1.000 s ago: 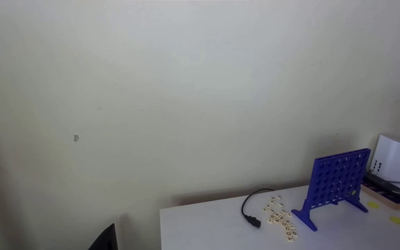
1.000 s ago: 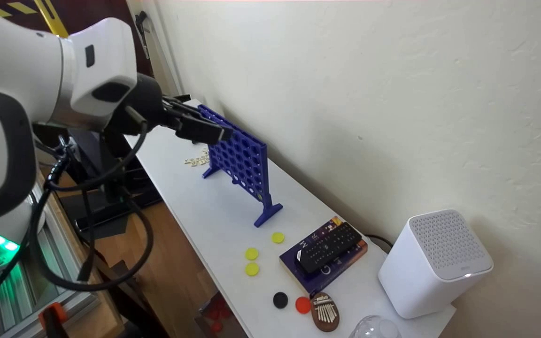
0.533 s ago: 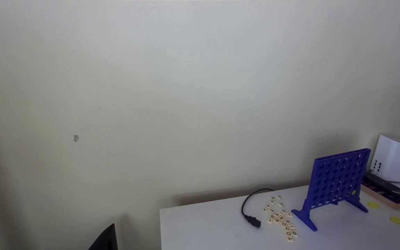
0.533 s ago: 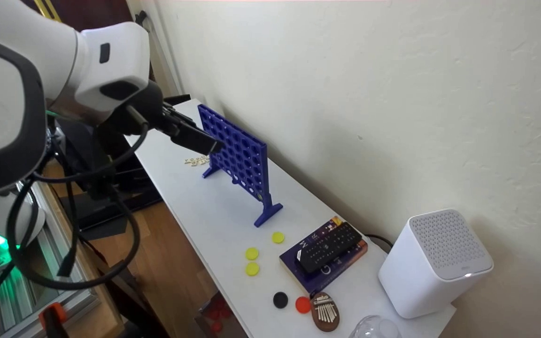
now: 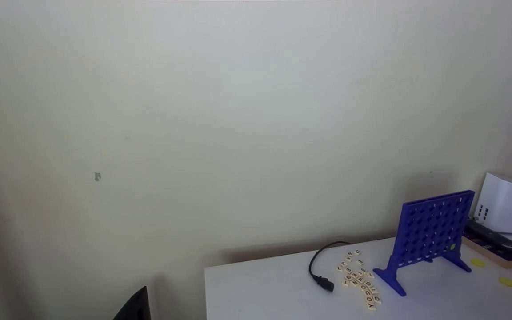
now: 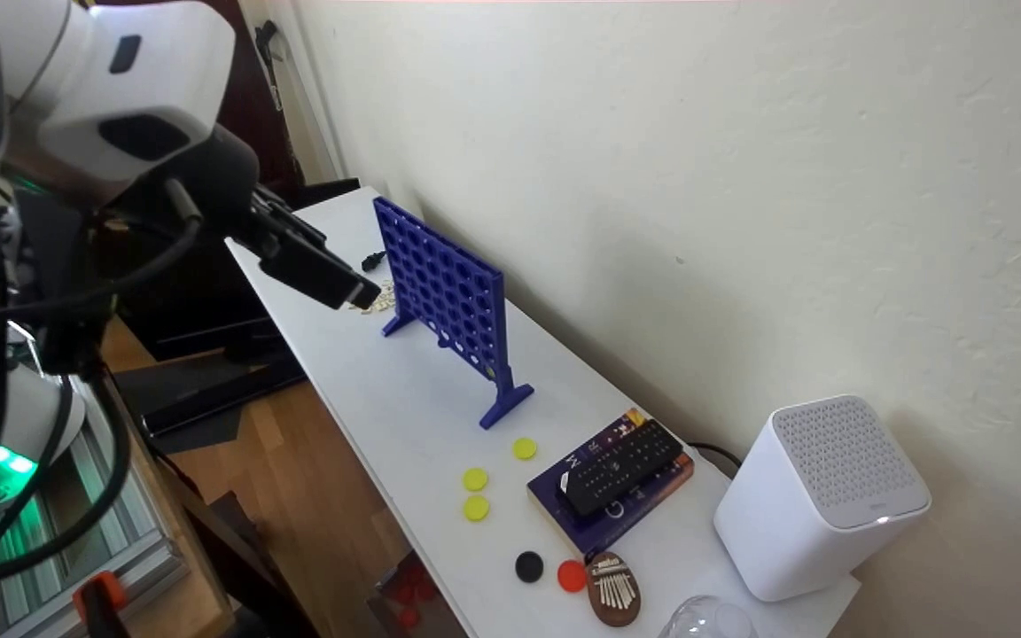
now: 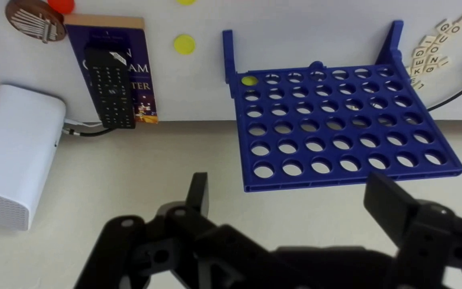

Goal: Put one yellow chip inside the blue gameboard.

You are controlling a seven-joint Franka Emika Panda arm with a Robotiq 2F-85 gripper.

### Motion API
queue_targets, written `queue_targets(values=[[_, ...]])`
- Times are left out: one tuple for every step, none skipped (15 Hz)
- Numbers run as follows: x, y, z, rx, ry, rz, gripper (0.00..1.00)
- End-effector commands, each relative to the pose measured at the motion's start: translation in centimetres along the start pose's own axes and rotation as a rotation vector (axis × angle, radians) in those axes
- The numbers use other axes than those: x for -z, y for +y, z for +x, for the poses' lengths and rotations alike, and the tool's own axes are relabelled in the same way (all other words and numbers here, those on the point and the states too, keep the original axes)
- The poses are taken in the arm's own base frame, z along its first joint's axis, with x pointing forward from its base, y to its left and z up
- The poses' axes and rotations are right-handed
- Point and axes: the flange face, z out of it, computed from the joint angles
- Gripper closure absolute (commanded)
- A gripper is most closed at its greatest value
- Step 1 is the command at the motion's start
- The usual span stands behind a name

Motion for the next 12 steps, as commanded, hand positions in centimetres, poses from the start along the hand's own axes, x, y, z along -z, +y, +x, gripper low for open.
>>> queue_targets(values=[[2.3, 0.3, 0.0, -0.01, -0.05, -0.055, 0.0], [2.7, 0.5, 0.0, -0.009, -0.067, -0.058, 0.0], [3.1, 0.6, -0.1, -0.006, -0.083, -0.061, 0.0], [3.3, 0.8, 0.0, -0.001, -0.106, -0.063, 0.0], [3.6, 1.0, 0.2, 0.005, -0.123, -0.067, 0.0], [3.8, 1.1, 0.3, 0.012, -0.142, -0.065, 0.0], [4.1, 1.2, 0.7, 0.023, -0.152, -0.073, 0.0], [2.1, 1.7, 0.2, 0.033, -0.146, -0.068, 0.0], [2.0, 1.6, 0.6, 0.049, -0.146, -0.073, 0.0], [1.6, 1.3, 0.7, 0.063, -0.149, -0.074, 0.0], [1.2, 1.1, 0.7, 0.076, -0.154, -0.079, 0.0], [0.8, 0.7, 0.7, 0.09, -0.16, -0.078, 0.0]])
